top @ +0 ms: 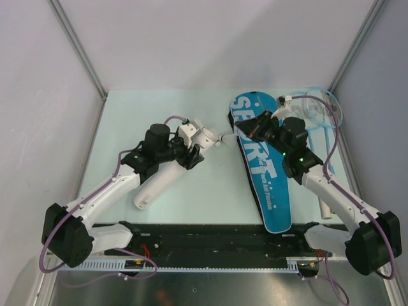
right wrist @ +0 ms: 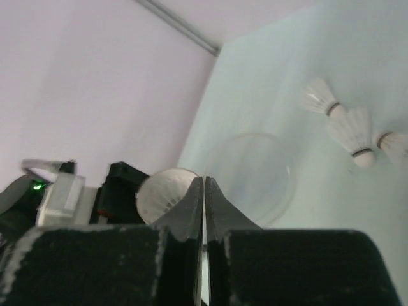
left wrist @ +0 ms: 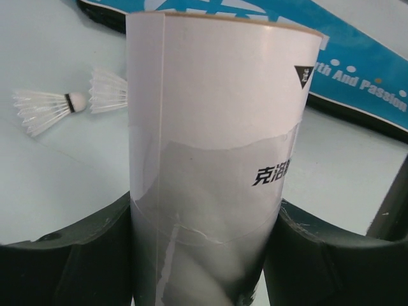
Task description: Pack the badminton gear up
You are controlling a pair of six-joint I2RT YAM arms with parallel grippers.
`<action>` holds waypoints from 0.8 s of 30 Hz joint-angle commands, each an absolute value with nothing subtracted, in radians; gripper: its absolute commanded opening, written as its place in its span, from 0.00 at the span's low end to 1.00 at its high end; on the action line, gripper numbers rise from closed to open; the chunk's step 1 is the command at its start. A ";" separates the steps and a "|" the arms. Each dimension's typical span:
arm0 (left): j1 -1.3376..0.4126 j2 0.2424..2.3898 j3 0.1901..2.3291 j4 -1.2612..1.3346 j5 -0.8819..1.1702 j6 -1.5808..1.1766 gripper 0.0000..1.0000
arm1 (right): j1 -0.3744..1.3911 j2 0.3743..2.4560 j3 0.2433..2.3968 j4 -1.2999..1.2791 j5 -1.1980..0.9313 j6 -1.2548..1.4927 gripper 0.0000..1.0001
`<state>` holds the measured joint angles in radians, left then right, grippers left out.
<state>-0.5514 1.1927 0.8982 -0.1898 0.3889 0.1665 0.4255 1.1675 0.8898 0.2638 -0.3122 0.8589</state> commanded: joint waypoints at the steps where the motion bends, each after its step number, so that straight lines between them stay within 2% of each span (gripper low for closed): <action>1: -0.548 1.128 0.919 -0.163 0.263 0.216 0.24 | 0.572 1.107 0.914 0.026 0.201 0.649 0.00; 6: -0.548 1.068 0.927 -0.161 -0.109 0.184 0.21 | 0.745 1.183 0.902 -0.153 0.359 0.551 0.00; 9: -0.542 1.003 0.910 -0.138 -0.191 0.172 0.23 | 0.859 1.236 0.865 -0.144 0.419 0.560 0.00; 15: -0.535 0.914 0.853 -0.061 -0.190 0.170 0.24 | 0.974 1.406 0.857 -0.081 0.365 0.584 0.00; 24: -0.535 0.876 0.838 -0.048 -0.175 0.169 0.25 | 1.089 1.546 0.857 -0.071 0.333 0.621 0.00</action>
